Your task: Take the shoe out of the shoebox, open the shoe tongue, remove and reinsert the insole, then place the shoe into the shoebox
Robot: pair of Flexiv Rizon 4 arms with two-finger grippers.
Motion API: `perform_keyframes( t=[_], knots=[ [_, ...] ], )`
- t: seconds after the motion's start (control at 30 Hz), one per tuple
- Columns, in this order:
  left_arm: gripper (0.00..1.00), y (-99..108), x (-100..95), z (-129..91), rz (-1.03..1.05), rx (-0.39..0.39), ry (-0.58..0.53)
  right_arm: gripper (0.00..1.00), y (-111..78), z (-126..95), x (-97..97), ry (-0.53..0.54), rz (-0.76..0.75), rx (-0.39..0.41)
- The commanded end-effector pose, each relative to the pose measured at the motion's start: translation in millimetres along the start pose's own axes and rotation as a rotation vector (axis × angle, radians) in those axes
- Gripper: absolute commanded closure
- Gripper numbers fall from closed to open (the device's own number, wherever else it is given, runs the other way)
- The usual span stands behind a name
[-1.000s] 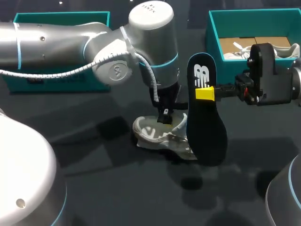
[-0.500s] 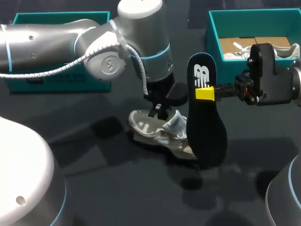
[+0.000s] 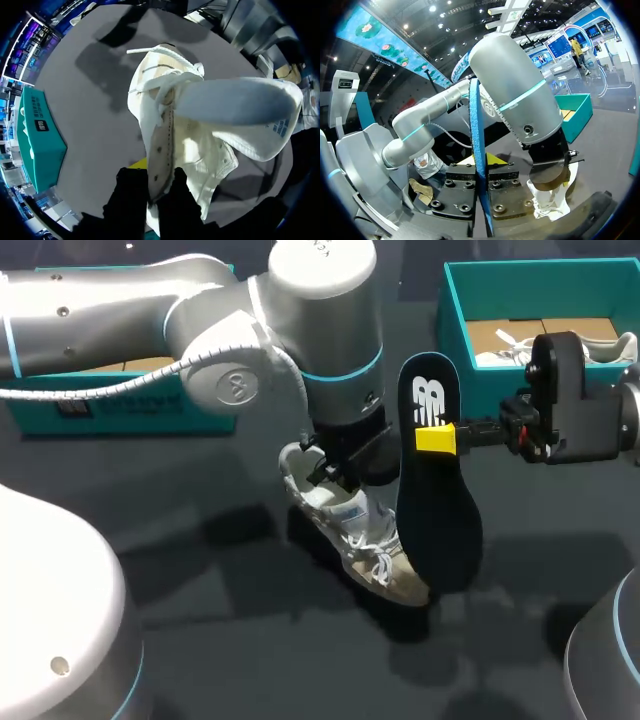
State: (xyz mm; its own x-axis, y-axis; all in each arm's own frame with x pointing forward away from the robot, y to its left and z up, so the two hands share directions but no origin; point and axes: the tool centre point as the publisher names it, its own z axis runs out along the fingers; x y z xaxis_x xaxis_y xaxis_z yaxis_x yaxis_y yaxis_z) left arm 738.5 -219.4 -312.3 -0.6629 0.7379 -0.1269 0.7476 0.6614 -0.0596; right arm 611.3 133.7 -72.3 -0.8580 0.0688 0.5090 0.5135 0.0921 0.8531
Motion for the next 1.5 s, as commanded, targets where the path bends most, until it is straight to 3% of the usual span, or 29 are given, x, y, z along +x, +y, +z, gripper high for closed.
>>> perform_keyframes(
  t=[0.03,0.07,0.23,0.4,0.53,1.0,1.5],
  knots=[
    [1.00,5.3,3.1,-3.8,0.071,0.031,-0.025,1.00,-0.6,0.7,0.9,-0.003,0.001,0.000],
    [1.00,7.7,2.6,-5.0,0.144,0.079,-0.016,1.00,-0.6,0.7,0.9,-0.003,0.001,0.000],
    [1.00,12.9,-1.9,-9.7,0.287,0.088,-0.051,1.00,-0.6,0.7,0.9,-0.003,0.001,0.000],
    [1.00,5.3,-2.0,-8.8,0.425,0.080,-0.069,1.00,-0.6,0.7,0.9,-0.003,0.001,0.000],
    [1.00,-1.1,-0.2,-5.4,0.536,0.120,-0.076,1.00,-0.6,0.7,0.9,-0.003,0.001,0.000],
    [1.00,-7.9,10.7,5.1,0.665,0.149,-0.029,1.00,-0.6,0.7,0.9,-0.003,0.001,0.000],
    [1.00,-10.7,21.9,34.2,0.705,0.163,0.045,1.00,-0.6,0.7,0.9,-0.003,0.001,0.000]
  ],
)
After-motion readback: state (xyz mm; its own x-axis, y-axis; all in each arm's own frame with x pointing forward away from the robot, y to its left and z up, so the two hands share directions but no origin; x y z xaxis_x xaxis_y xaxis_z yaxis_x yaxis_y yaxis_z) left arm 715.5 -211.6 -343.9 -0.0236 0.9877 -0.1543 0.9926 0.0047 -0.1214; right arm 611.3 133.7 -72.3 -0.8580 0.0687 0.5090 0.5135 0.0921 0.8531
